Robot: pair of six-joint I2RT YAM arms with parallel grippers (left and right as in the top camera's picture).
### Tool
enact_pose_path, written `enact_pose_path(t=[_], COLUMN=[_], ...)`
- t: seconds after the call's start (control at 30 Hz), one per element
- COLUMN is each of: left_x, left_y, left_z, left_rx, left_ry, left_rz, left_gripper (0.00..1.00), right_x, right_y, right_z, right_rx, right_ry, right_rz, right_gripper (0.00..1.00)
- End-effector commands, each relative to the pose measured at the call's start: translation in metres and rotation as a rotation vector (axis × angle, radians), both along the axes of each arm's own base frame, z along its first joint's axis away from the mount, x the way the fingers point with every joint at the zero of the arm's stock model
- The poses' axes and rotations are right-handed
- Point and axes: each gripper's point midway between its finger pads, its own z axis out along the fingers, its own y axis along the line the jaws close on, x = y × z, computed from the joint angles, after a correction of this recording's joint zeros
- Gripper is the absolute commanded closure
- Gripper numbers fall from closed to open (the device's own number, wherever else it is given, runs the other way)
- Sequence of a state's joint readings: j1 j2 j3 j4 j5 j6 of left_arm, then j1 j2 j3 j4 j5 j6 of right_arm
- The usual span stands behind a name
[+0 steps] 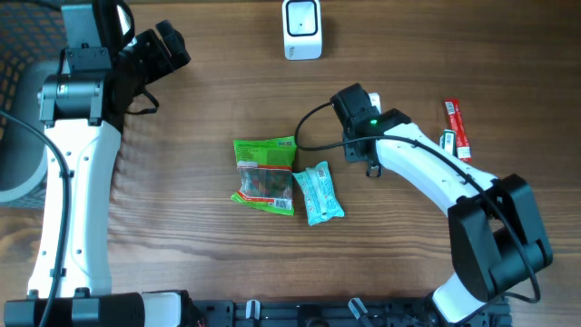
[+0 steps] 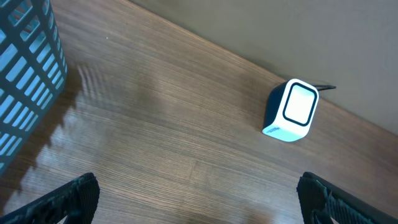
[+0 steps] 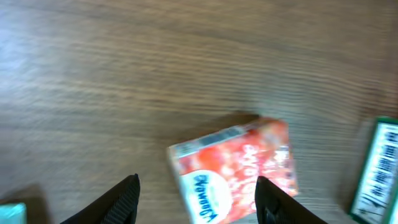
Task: Scan the item barcode
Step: 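Lift the Kleenex pack with the right gripper and move it left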
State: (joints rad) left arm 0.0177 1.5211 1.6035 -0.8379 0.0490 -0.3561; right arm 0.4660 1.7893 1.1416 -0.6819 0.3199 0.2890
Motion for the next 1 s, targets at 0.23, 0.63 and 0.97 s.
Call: enact_pose_path(t=[0.23, 0.63, 0.97], left_x=[0.001, 0.001, 0.001], left_y=[0.002, 0.002, 0.002], left_z=[-0.001, -0.001, -0.001], left_rx=[0.021, 0.021, 0.021], left_ry=[0.0, 0.0, 0.0], left_rz=[0.003, 0.003, 0.003], left_gripper=[0.0, 0.0, 0.0], right_x=[0.0, -0.041, -0.032], right_y=[-0.011, -0.053, -0.084], right_z=[0.05, -0.023, -0.034], right_rx=[0.45, 0.42, 0.292], right_ry=[0.037, 0.059, -0.099], right_rz=[-0.2, -0.669, -0.686], right_gripper=[0.18, 0.96, 0.96])
